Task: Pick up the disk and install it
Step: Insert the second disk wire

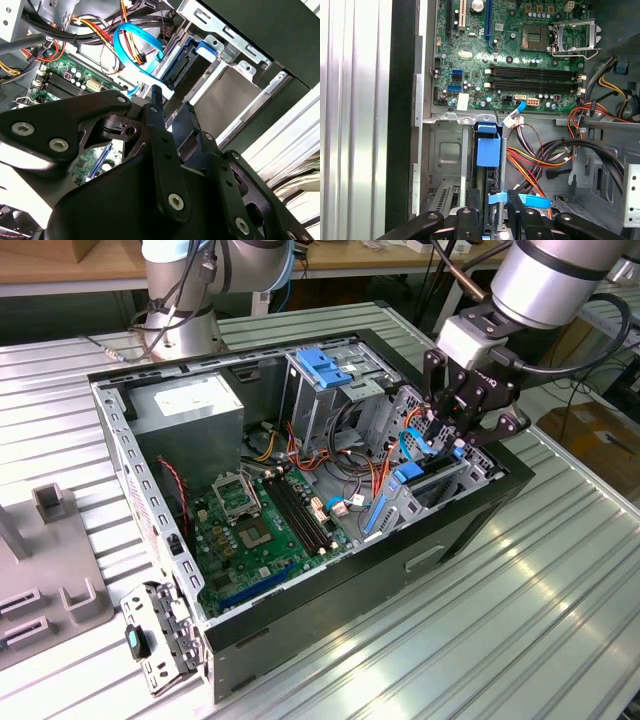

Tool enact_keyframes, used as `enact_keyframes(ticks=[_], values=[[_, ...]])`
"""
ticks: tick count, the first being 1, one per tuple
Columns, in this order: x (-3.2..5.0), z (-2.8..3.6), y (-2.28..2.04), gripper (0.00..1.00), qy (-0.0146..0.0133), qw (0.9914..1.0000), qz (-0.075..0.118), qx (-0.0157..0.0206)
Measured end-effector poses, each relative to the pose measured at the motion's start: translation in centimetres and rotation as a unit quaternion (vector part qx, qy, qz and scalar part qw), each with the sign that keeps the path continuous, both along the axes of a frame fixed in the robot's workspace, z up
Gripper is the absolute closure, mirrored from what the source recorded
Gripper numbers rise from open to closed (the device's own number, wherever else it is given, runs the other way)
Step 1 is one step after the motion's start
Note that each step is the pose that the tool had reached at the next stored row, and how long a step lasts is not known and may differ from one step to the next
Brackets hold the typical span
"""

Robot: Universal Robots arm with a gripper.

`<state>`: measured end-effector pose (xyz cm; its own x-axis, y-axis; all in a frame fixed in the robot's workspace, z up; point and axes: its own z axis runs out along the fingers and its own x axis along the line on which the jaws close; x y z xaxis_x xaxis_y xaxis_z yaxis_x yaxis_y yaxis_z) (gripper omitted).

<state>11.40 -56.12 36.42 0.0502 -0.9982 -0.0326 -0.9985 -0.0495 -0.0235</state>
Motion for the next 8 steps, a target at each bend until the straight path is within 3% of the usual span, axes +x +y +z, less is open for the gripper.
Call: enact_keyframes(ticks=[8], values=[[0.05, 0.0, 0.0, 0.64, 0.0, 1.0, -0.001, 0.0]])
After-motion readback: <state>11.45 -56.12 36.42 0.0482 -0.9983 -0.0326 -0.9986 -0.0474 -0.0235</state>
